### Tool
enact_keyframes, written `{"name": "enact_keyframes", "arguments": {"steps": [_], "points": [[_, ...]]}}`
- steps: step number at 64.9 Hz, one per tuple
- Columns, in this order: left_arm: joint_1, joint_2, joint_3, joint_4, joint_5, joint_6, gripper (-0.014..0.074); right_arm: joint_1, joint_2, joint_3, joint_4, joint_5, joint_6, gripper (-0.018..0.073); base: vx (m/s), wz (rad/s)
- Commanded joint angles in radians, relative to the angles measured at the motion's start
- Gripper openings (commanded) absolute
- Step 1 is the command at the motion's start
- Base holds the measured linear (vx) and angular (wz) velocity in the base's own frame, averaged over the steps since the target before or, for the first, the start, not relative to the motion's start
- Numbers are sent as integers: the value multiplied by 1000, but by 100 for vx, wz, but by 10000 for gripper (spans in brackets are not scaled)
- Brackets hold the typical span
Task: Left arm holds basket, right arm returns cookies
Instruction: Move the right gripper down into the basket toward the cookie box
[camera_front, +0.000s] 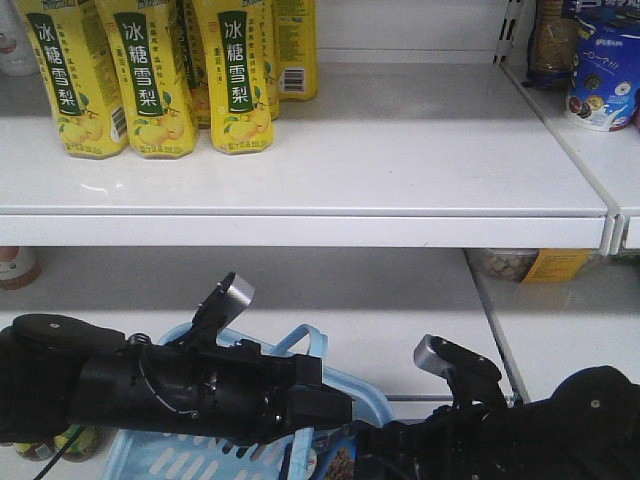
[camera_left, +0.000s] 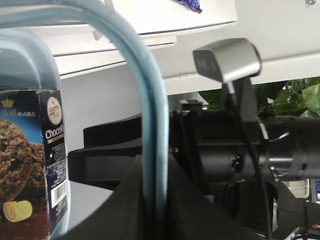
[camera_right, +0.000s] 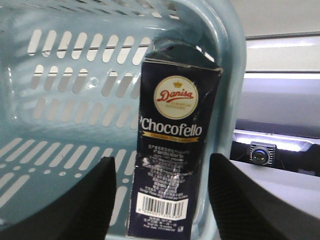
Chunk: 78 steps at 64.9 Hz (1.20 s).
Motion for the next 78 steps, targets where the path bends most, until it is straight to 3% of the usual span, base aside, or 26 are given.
{"name": "enact_keyframes", "arguments": {"steps": [1,7,20,41,78], "points": [[-1,-35,-28,-85,43,21,-6,0,0,-26,28,6,-21,401,0,0],[-1,-35,-28,-85,43,21,-6,0,20,-26,74,9,-60,401,0,0],[-1,-35,-28,-85,43,21,-6,0,67,-26,236,66,-249,401,0,0],[-1,-35,-28,-85,43,21,-6,0,155,-26,409,111,-413,405,0,0],[-1,-35,-28,-85,43,21,-6,0,243,-97,436,95,-459,431,0,0]]}}
